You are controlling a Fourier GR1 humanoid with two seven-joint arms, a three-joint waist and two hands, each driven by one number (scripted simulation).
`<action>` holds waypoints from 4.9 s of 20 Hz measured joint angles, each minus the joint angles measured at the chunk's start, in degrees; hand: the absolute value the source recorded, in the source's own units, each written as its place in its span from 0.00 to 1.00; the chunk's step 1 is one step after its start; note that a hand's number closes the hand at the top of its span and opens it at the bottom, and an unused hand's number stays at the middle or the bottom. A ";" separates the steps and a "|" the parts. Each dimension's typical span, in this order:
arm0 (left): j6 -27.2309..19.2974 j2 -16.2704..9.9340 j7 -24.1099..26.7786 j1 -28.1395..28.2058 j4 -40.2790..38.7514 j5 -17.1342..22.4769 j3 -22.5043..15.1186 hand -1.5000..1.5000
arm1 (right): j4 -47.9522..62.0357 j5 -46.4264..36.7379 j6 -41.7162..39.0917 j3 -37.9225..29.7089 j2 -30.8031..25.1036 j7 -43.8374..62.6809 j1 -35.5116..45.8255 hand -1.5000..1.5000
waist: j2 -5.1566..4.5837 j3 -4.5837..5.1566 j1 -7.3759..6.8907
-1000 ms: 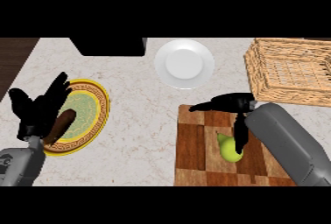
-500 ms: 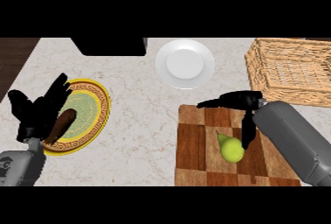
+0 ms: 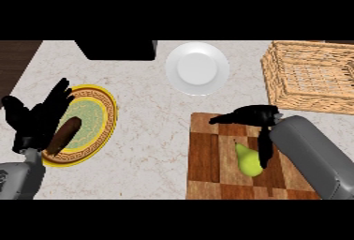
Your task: Pick the pear from the cutting board and place it in the basket
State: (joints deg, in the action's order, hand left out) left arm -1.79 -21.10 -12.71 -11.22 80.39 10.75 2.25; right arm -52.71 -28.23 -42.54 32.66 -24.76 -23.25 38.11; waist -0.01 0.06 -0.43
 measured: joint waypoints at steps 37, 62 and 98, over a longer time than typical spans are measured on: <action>1.02 0.98 1.77 2.23 -1.56 -2.27 4.62 0.50 | -44.13 -11.40 37.80 0.13 4.36 21.08 -45.67 1.00 | 1.11 0.37 3.80; 2.26 2.50 0.32 0.37 -0.41 -3.48 3.30 0.50 | -82.38 -3.33 38.62 -17.41 7.45 50.72 -40.80 1.00 | -0.03 0.05 0.35; 4.44 4.04 -1.00 -0.88 0.20 -5.44 5.51 0.50 | -20.20 1.28 44.70 -53.16 -3.28 28.48 -5.18 0.00 | -0.21 -0.09 -0.26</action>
State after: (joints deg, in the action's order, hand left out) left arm 2.65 -17.05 -13.71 -12.10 80.59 5.32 7.76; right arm -72.91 -26.95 2.16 -20.50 -28.04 5.23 32.93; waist -0.22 -0.03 -0.69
